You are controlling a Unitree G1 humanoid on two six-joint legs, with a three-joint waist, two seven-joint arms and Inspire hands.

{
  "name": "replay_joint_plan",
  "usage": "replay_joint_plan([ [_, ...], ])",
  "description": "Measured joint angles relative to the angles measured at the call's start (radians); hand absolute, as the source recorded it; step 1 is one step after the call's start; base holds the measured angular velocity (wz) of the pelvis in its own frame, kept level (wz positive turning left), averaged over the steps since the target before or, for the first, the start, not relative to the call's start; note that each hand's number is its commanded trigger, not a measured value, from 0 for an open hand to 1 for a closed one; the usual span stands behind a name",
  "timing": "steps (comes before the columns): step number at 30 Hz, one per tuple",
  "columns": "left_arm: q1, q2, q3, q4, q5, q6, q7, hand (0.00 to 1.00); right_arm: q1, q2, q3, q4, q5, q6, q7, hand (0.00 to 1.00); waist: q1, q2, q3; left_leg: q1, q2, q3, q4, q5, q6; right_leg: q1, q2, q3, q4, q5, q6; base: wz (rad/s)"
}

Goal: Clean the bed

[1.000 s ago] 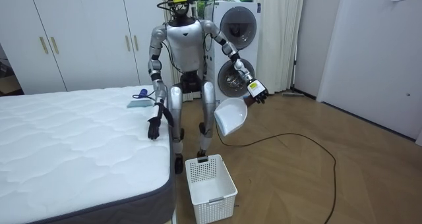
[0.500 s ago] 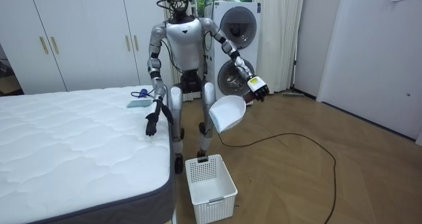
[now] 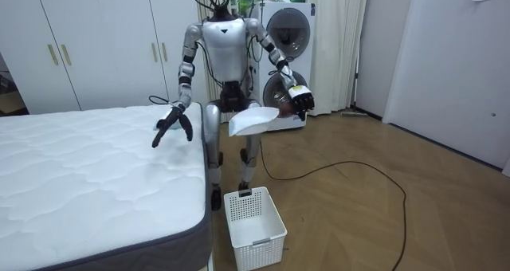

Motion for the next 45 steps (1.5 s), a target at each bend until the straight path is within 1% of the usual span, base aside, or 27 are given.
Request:
replay_joint_plan([
  [5, 0.022, -0.03, 0.042, -0.018, -0.021, -0.02, -0.005, 1.0, 0.055, 0.001, -0.005, -0.05, -0.009, -0.001, -0.006, 0.0, -0.005, -0.01, 0.0007, 0.055, 0.002, 0.056, -0.019, -0.01, -0.005, -0.003, 0.017, 0.067, 0.014, 0.005, -0.001, -0.64],
  [8, 0.028, -0.046, 0.055, -0.017, -0.046, -0.032, -0.007, 1.0, 0.057, 0.005, -0.005, -0.05, -0.008, 0.0, -0.003, 0.0, -0.004, -0.018, 0.0009, 0.094, 0.011, 0.111, -0.019, -0.029, -0.006, -0.007, 0.025, 0.068, 0.039, 0.011, -0.008, -0.81],
  [10, 0.031, -0.05, 0.067, -0.016, -0.048, -0.038, -0.007, 1.0, 0.056, 0.007, -0.005, -0.05, 0.004, 0.0, 0.002, 0.0, 0.0, -0.018, 0.0008, 0.111, 0.029, 0.175, -0.02, -0.04, -0.008, -0.009, 0.026, 0.016, 0.032, 0.035, -0.021, -0.98],
  [12, 0.035, -0.05, 0.083, -0.016, -0.089, -0.036, -0.007, 1.0, 0.053, 0.018, -0.005, -0.052, 0.006, 0.0, 0.001, 0.0, 0.007, -0.018, -0.001, 0.123, 0.053, 0.274, -0.036, -0.044, -0.008, -0.02, 0.028, -0.062, 0.01, 0.08, -0.047, -1.12],
  [13, 0.038, -0.051, 0.085, -0.016, -0.106, -0.035, -0.007, 1.0, 0.052, 0.021, -0.003, -0.052, 0.007, 0.0, 0.001, 0.0, 0.018, -0.018, -0.0009, 0.128, 0.058, 0.307, -0.041, -0.044, -0.008, -0.021, 0.026, -0.094, 0.0, 0.092, -0.059, -1.34],
  [14, 0.044, -0.056, 0.09, -0.015, -0.126, -0.034, -0.007, 1.0, 0.05, 0.023, 0.001, -0.052, 0.006, 0.001, 0.001, 0.0, 0.038, -0.017, -0.0003, 0.133, 0.07, 0.381, -0.049, -0.045, -0.007, -0.026, 0.014, -0.183, 0.021, 0.09, -0.076, -1.26],
  [15, 0.045, -0.072, 0.093, -0.009, -0.126, -0.029, -0.006, 1.0, 0.05, 0.024, 0.0, -0.052, 0.004, 0.002, -0.002, 0.0, 0.041, -0.016, 0.0001, 0.147, 0.071, 0.431, -0.06, -0.048, -0.007, -0.022, -0.019, -0.279, 0.123, 0.031, -0.075, -1.13],
  [16, 0.044, -0.08, 0.094, -0.009, -0.126, -0.028, -0.006, 1.0, 0.049, 0.024, -0.001, -0.052, 0.004, 0.002, -0.008, 0.0, 0.046, -0.016, -0.0011, 0.155, 0.07, 0.461, -0.071, -0.048, -0.008, -0.015, -0.037, -0.312, 0.17, 0.001, -0.073, -0.97],
  [17, 0.044, -0.094, 0.095, -0.007, -0.15, -0.028, -0.004, 1.0, 0.038, 0.023, -0.001, -0.052, 0.009, 0.001, -0.019, 0.0, 0.055, -0.015, 0.0008, 0.166, 0.067, 0.512, -0.087, -0.045, -0.011, 0.011, -0.076, -0.343, 0.22, -0.04, -0.067, -1.07],
  [18, 0.046, -0.1, 0.095, -0.003, -0.197, -0.027, -0.004, 1.0, 0.023, 0.025, 0.008, -0.052, 0.018, -0.003, -0.034, 0.0, 0.07, -0.019, 0.0025, 0.18, 0.067, 0.566, -0.089, -0.045, -0.012, 0.046, -0.117, -0.362, 0.243, -0.059, -0.039, -1.15],
  [19, 0.046, -0.102, 0.095, -0.003, -0.221, -0.026, -0.004, 1.0, 0.019, 0.025, 0.015, -0.052, 0.021, -0.007, -0.044, 0.0, 0.078, -0.024, 0.0016, 0.183, 0.066, 0.589, -0.086, -0.046, -0.013, 0.062, -0.134, -0.371, 0.245, -0.065, -0.028, -1.21],
  [20, 0.047, -0.106, 0.107, -0.002, -0.264, -0.024, 0.0, 1.0, 0.008, 0.027, 0.033, -0.052, 0.03, -0.013, -0.056, 0.0, 0.09, -0.04, 0.0055, 0.183, 0.065, 0.604, -0.072, -0.046, -0.013, 0.071, -0.149, -0.375, 0.201, -0.07, -0.016, -1.28],
  [22, 0.067, -0.141, 0.159, 0.0, -0.302, -0.023, 0.005, 1.0, -0.003, 0.033, 0.044, -0.053, 0.031, -0.028, -0.055, 0.0, 0.121, -0.047, 0.0093, 0.164, 0.059, 0.437, -0.058, -0.043, -0.018, 0.081, -0.11, -0.324, 0.11, -0.068, -0.017, -1.5],
  [23, 0.086, -0.168, 0.198, 0.0, -0.325, -0.021, 0.005, 1.0, -0.011, 0.046, 0.044, -0.053, 0.028, -0.035, -0.055, 0.0, 0.133, -0.048, 0.0079, 0.147, 0.055, 0.318, -0.038, -0.042, -0.02, 0.099, -0.089, -0.298, 0.048, -0.064, -0.012, -1.29],
  [24, 0.092, -0.186, 0.212, 0.0, -0.349, -0.018, 0.004, 1.0, -0.009, 0.052, 0.044, -0.053, 0.025, -0.038, -0.054, 0.0, 0.12, -0.036, 0.0031, 0.128, 0.063, 0.236, -0.02, -0.041, -0.022, 0.112, -0.072, -0.304, 0.013, -0.033, -0.016, -0.94],
  [25, 0.09, -0.186, 0.212, -0.001, -0.36, -0.02, 0.004, 1.0, -0.008, 0.052, 0.044, -0.053, 0.024, -0.04, -0.054, 0.0, 0.108, -0.035, 0.003, 0.124, 0.065, 0.222, -0.018, -0.041, -0.023, 0.115, -0.068, -0.311, 0.001, -0.027, -0.017, -0.32],
  [27, 0.091, -0.2, 0.212, -0.019, -0.391, -0.023, 0.002, 1.0, 0.0, 0.06, 0.028, -0.053, 0.02, -0.042, -0.055, 0.0, 0.065, -0.039, 0.0011, 0.123, 0.072, 0.24, -0.018, -0.045, -0.03, 0.097, -0.063, -0.306, 0.0, -0.019, -0.02, -0.2],
  [29, 0.099, -0.222, 0.213, -0.054, -0.431, -0.023, 0.002, 1.0, 0.0, 0.067, 0.012, -0.058, 0.02, -0.044, -0.056, 0.0, 0.051, -0.039, 0.0007, 0.122, 0.078, 0.259, -0.022, -0.05, -0.039, 0.08, -0.057, -0.295, 0.001, -0.012, -0.024, -0.37],
  [32, 0.147, -0.255, 0.213, -0.146, -0.481, -0.029, 0.002, 1.0, 0.024, 0.077, -0.018, -0.113, -0.018, -0.044, -0.054, 0.0, 0.025, -0.038, -0.0009, 0.128, 0.086, 0.293, -0.023, -0.05, -0.039, 0.07, -0.047, -0.28, 0.0, 0.001, -0.03, -0.34],
  [34, 0.154, -0.273, 0.207, -0.157, -0.488, -0.034, 0.002, 1.0, 0.033, 0.078, -0.022, -0.142, -0.027, -0.05, -0.054, 0.0, 0.007, -0.036, -0.0023, 0.141, 0.089, 0.305, -0.023, -0.05, -0.041, 0.073, -0.041, -0.269, -0.004, 0.003, -0.032, -0.3],
  [36, 0.157, -0.286, 0.195, -0.157, -0.524, -0.036, 0.002, 1.0, 0.037, 0.083, -0.024, -0.158, -0.027, -0.075, -0.054, 0.0, -0.012, -0.028, -0.0073, 0.162, 0.102, 0.328, -0.022, -0.056, -0.051, 0.087, -0.014, -0.229, -0.031, 0.021, -0.037, -0.47],
  [37, 0.157, -0.286, 0.192, -0.157, -0.533, -0.036, 0.002, 1.0, 0.04, 0.087, -0.026, -0.16, -0.027, -0.079, -0.054, 0.0, -0.015, -0.027, -0.0086, 0.167, 0.105, 0.328, -0.02, -0.058, -0.055, 0.09, -0.008, -0.225, -0.036, 0.025, -0.04, -0.57],
  [38, 0.161, -0.288, 0.188, -0.157, -0.544, -0.041, 0.0, 1.0, 0.051, 0.092, -0.028, -0.169, -0.028, -0.08, -0.051, 0.0, -0.016, -0.027, -0.0092, 0.181, 0.105, 0.317, -0.021, -0.059, -0.057, 0.092, 0.002, -0.196, -0.034, 0.027, -0.043, -0.8],
  [40, 0.185, -0.29, 0.19, -0.157, -0.556, -0.051, -0.008, 1.0, 0.07, 0.094, -0.035, -0.19, -0.03, -0.081, -0.035, 0.0, -0.004, -0.025, -0.0098, 0.202, 0.093, 0.215, -0.022, -0.06, -0.058, 0.093, 0.022, -0.129, -0.032, 0.033, -0.049, -1.12],
  [42, 0.221, -0.291, 0.197, -0.157, -0.561, -0.052, -0.029, 1.0, 0.07, 0.091, -0.049, -0.193, -0.027, -0.081, -0.01, 0.0, 0.024, -0.019, -0.01, 0.231, 0.066, -0.02, -0.024, -0.064, -0.065, 0.089, 0.065, -0.016, -0.031, 0.046, -0.059, -1.54],
  [44, 0.235, -0.291, 0.198, -0.157, -0.578, -0.055, -0.037, 1.0, 0.069, 0.088, -0.054, -0.197, -0.025, -0.082, -0.008, 0.0, 0.022, -0.014, -0.0124, 0.247, 0.049, -0.104, -0.027, -0.068, -0.07, 0.087, 0.094, 0.056, -0.029, 0.054, -0.059, -1.2],
  [45, 0.236, -0.292, 0.2, -0.157, -0.581, -0.067, -0.04, 1.0, 0.069, 0.089, -0.057, -0.197, -0.026, -0.084, -0.008, 0.0, 0.018, -0.013, -0.0124, 0.252, 0.047, -0.117, -0.037, -0.07, -0.072, 0.08, 0.111, 0.091, -0.025, 0.061, -0.059, -0.96],
])
